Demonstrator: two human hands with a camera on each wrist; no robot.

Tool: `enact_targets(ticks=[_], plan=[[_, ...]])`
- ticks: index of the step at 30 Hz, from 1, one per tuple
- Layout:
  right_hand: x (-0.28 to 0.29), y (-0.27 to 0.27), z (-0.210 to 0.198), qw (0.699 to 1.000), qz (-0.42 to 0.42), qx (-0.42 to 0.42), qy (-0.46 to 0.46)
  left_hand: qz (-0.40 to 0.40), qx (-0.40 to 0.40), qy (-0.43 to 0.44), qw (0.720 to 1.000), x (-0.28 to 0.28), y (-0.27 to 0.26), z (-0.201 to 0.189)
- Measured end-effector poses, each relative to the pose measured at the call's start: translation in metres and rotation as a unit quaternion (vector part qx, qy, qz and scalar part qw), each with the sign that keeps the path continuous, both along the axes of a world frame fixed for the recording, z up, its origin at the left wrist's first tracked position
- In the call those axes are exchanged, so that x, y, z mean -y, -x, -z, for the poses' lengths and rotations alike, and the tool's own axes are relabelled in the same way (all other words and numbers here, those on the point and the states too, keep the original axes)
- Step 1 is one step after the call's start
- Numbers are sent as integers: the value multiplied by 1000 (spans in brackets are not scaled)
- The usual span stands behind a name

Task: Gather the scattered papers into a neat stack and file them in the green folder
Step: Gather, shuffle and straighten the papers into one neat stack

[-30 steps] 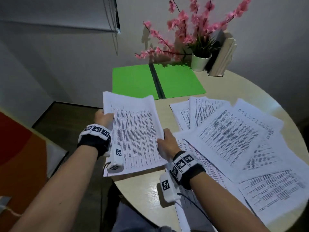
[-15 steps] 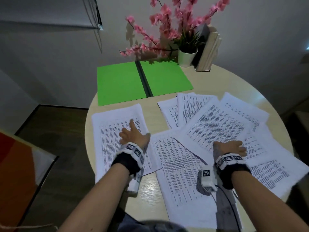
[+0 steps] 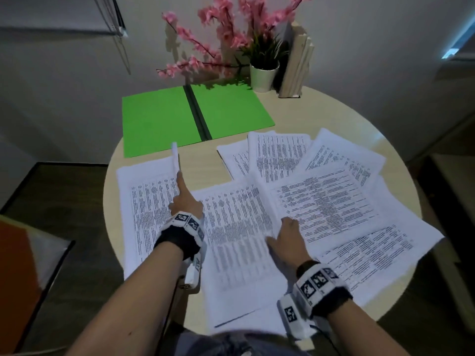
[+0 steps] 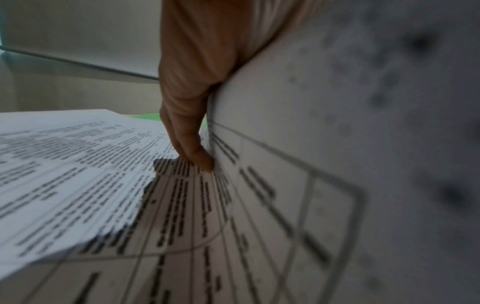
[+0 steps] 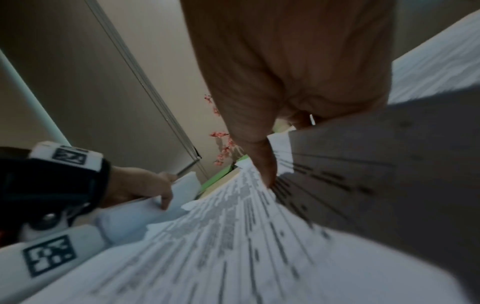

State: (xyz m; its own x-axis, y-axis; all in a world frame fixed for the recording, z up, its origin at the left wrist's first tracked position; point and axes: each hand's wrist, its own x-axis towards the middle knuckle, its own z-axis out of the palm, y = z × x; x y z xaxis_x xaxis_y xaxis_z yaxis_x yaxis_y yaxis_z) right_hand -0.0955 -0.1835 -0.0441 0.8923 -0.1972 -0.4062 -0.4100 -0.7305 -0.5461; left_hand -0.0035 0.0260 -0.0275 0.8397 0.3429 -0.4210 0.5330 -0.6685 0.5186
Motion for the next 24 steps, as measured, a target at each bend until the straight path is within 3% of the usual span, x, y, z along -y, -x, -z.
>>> enact_targets(ticks=[4, 8, 10, 12, 15, 17, 20, 22, 24], plan=[[-1, 1, 1, 993, 31, 11, -113, 4, 14, 18, 1000, 1, 4, -7], [48, -10, -6, 951, 242, 87, -174, 31, 3, -49, 998, 21, -2, -16], [76, -11, -8, 910, 359, 107, -179, 59, 50, -78, 994, 41, -10, -21], [99, -9, -5, 890, 431, 75, -127, 119, 107, -53, 986, 65, -22, -25], [117, -6, -6, 874, 485, -2, -22, 222, 72, 4, 972, 102, -46, -25], [121, -8, -5, 854, 518, -16, -33, 265, 8, 13, 964, 123, -58, -20], [129, -29, 0, 842, 534, 14, -67, 353, -51, -51, 933, 145, -58, -5], [139, -50, 5, 847, 523, 51, -84, 370, -50, -64, 926, 154, -50, 2], [151, -72, 5, 861, 497, 64, -89, 336, -23, -51, 940, 156, -47, 7]])
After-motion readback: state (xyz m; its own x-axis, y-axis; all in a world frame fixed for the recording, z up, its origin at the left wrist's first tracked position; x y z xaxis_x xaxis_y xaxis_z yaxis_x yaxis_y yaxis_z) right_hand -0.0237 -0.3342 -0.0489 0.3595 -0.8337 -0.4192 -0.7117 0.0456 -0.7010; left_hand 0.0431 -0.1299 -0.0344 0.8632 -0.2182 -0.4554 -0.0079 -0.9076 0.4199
